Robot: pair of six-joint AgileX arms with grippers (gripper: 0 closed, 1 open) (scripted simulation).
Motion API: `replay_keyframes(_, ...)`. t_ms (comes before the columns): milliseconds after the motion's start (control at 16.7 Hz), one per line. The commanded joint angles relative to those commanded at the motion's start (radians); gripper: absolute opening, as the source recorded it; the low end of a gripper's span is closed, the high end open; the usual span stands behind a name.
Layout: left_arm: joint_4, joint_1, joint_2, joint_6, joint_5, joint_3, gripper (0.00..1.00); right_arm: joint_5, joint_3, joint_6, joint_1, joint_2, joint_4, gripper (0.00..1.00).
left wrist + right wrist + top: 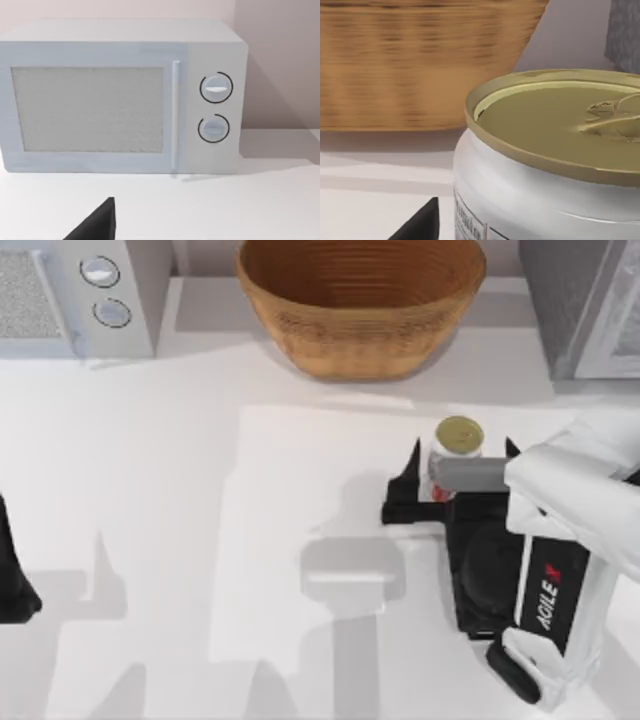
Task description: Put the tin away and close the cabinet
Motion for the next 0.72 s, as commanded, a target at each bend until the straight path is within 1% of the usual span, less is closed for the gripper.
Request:
replay_keyframes(60, 0.0, 0.0, 0.0, 0.0, 0.0, 0.0, 1.0, 0.0, 0.0, 0.0, 0.0, 0.0, 0.0, 1.0)
replay_keyframes(720, 0.0, 0.0, 0.0, 0.0, 0.0, 0.0, 1.0, 0.0, 0.0, 0.0, 0.0, 0.0, 0.0, 0.17)
